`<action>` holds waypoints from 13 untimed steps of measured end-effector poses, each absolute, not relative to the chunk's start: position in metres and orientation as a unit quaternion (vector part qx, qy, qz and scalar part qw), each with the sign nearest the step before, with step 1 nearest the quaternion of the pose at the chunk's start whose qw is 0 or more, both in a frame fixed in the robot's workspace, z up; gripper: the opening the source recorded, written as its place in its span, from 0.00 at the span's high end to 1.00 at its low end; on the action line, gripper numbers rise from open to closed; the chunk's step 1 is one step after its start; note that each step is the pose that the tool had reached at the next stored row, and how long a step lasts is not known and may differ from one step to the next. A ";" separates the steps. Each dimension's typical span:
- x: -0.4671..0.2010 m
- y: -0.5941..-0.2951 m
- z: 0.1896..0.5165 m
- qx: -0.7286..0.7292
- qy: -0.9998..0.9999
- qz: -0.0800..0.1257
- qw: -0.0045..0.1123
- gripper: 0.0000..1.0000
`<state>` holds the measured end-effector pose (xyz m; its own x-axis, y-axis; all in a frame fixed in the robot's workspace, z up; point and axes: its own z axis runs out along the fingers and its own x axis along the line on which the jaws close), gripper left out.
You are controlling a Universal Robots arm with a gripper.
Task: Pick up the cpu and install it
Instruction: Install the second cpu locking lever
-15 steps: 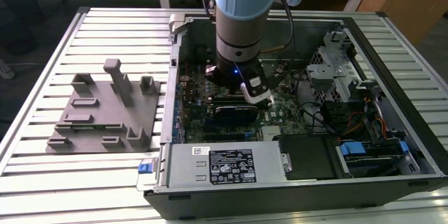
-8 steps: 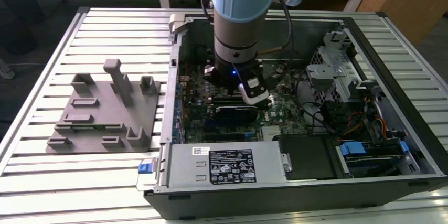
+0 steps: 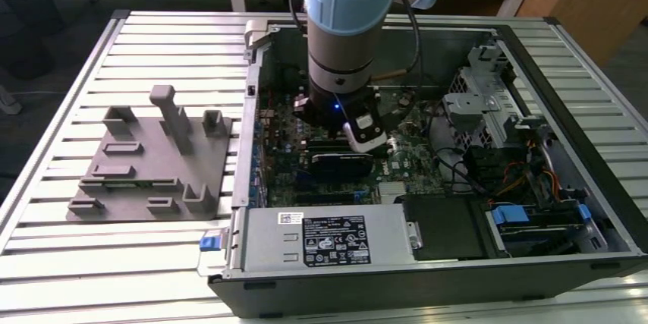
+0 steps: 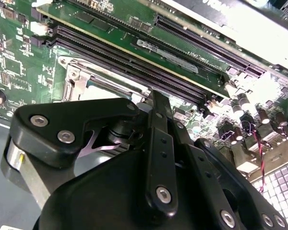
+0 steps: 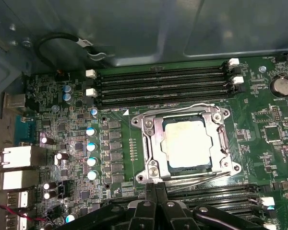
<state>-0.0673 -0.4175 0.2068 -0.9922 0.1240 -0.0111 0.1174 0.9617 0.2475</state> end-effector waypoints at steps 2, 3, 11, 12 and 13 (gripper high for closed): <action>-0.067 -0.418 0.206 0.061 0.990 0.124 0.013 0.89; -0.068 -0.418 0.206 0.061 0.990 0.124 0.013 0.89; -0.068 -0.417 0.204 0.061 0.990 0.126 0.013 0.89; -0.068 -0.417 0.204 0.061 0.990 0.126 0.013 0.89; -0.068 -0.417 0.204 0.061 0.990 0.126 0.013 0.89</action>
<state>-0.0680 -0.4174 0.2038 -0.9922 0.1240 -0.0106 0.1174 0.9609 0.2510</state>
